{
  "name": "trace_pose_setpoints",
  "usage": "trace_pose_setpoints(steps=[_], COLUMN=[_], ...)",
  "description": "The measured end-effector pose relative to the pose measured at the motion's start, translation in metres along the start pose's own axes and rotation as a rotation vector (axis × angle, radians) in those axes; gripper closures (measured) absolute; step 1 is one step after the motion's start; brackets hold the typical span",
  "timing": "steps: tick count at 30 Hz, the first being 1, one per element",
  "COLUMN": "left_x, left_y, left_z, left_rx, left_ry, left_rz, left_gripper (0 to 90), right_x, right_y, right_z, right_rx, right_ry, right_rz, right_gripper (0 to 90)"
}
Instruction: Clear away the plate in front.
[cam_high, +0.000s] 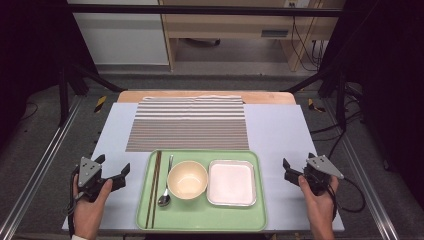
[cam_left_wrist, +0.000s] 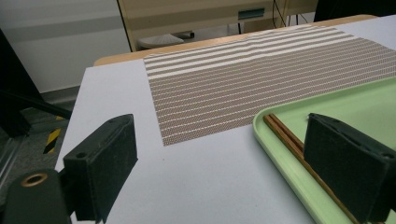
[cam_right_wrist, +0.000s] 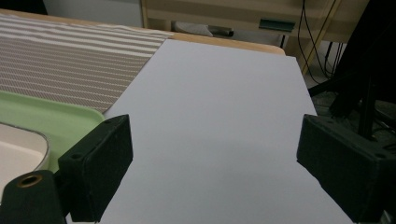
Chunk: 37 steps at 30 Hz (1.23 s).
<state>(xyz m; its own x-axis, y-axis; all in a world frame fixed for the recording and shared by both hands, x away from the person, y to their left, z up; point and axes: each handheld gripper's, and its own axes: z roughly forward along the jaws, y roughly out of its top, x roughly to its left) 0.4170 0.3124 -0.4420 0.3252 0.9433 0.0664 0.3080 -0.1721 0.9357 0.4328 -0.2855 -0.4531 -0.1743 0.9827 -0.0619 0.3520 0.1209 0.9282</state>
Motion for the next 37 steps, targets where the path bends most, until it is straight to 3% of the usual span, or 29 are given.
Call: trace_pose_setpoints(steps=[7,10,20,25,37], left_x=[0.004,0.006,0.011,0.018,0.023], left_y=[-0.004,-0.006,-0.016,-0.021,-0.022], left_z=[0.006,0.01,0.021,0.025,0.024], left_rx=[0.025,0.053,0.116,0.105,0.09], left_ry=[-0.026,-0.021,-0.025,-0.062,-0.069], left_rz=[0.005,0.027,0.042,-0.001,-0.04], left_gripper=[9.5,9.4,9.4,9.4,8.2], right_x=[0.003,0.006,0.015,0.018,0.021], right_y=[-0.007,-0.01,-0.016,-0.019,-0.021], right_z=[0.003,0.006,0.01,0.011,0.01], right_rx=[0.0,0.013,0.029,0.025,0.006], right_ry=[0.0,0.012,0.071,0.093,0.112], right_rz=[-0.05,-0.074,-0.11,-0.118,-0.129], right_gripper=[9.4,9.1,8.2,8.1,8.3])
